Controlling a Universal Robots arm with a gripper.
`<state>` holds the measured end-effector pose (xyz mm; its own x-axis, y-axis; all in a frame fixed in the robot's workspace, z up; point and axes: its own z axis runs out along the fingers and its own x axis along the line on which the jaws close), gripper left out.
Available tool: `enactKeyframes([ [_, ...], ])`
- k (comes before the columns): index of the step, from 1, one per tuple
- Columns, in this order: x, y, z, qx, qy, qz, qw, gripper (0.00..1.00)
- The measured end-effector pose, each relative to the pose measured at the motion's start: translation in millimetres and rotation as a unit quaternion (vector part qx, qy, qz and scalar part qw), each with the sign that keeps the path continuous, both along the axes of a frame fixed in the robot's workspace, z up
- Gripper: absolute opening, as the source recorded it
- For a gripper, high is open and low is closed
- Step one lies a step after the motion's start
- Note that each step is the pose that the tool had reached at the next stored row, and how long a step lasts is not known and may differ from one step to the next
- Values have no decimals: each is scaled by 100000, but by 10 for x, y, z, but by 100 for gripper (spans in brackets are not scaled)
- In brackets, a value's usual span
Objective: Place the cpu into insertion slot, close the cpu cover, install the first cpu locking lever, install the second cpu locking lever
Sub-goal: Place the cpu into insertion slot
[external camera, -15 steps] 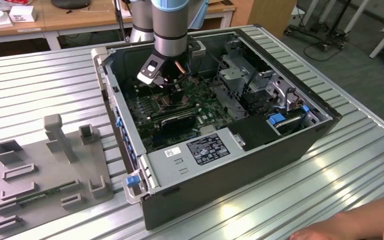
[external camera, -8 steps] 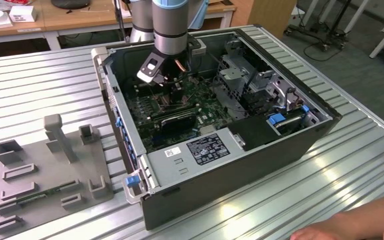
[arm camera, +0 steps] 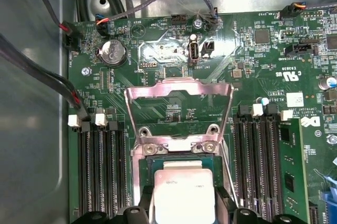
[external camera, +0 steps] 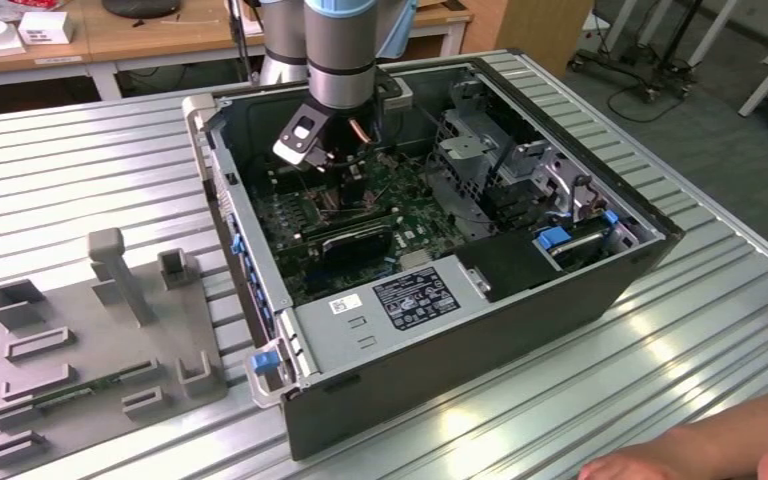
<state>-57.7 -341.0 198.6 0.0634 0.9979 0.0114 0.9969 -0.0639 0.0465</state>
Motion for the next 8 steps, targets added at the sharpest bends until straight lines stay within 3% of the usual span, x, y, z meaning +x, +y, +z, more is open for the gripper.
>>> enactKeyframes([
  [3,1,0,-1,35,-5,3,100000,55],
  [4,0,-1,-1,229,-7,8,100000,55],
  [7,0,0,-4,1850,-5,18,99983,55],
  [8,-1,0,-4,2043,-4,21,99979,55],
])
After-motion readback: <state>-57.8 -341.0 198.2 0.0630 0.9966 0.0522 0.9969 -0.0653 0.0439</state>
